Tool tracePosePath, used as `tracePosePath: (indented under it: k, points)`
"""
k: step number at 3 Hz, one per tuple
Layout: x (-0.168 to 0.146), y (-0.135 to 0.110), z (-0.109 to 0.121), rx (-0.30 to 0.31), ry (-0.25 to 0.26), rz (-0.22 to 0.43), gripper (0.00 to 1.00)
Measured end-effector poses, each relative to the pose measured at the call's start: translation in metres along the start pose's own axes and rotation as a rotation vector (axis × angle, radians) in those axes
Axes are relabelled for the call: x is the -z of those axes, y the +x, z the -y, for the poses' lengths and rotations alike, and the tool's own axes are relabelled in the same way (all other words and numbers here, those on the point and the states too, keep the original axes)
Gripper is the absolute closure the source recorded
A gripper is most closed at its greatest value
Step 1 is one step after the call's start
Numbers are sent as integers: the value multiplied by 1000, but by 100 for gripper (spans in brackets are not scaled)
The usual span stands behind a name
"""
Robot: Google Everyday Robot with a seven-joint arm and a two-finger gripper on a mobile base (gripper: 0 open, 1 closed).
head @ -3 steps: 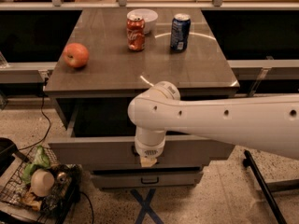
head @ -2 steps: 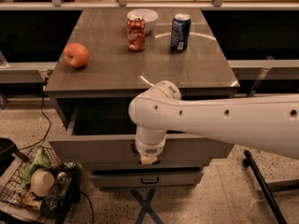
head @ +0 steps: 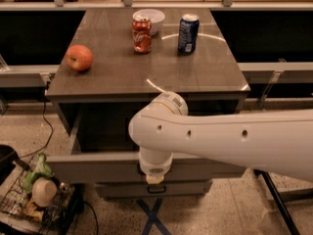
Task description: Open top drawer
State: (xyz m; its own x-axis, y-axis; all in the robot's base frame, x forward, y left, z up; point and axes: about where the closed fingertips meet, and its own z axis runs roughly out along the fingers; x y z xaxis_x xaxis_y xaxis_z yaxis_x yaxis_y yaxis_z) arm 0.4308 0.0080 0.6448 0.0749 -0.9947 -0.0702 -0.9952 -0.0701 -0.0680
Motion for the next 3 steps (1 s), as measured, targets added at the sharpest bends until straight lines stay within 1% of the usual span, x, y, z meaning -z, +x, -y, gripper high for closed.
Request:
tracePosePath:
  k: [1,2,3]
  points:
    - [2,-1,-3,2,4,-2,100]
    - [23,-9,-25,24,62,-22,100]
    - [21,-9,-25,24,62,-22,100]
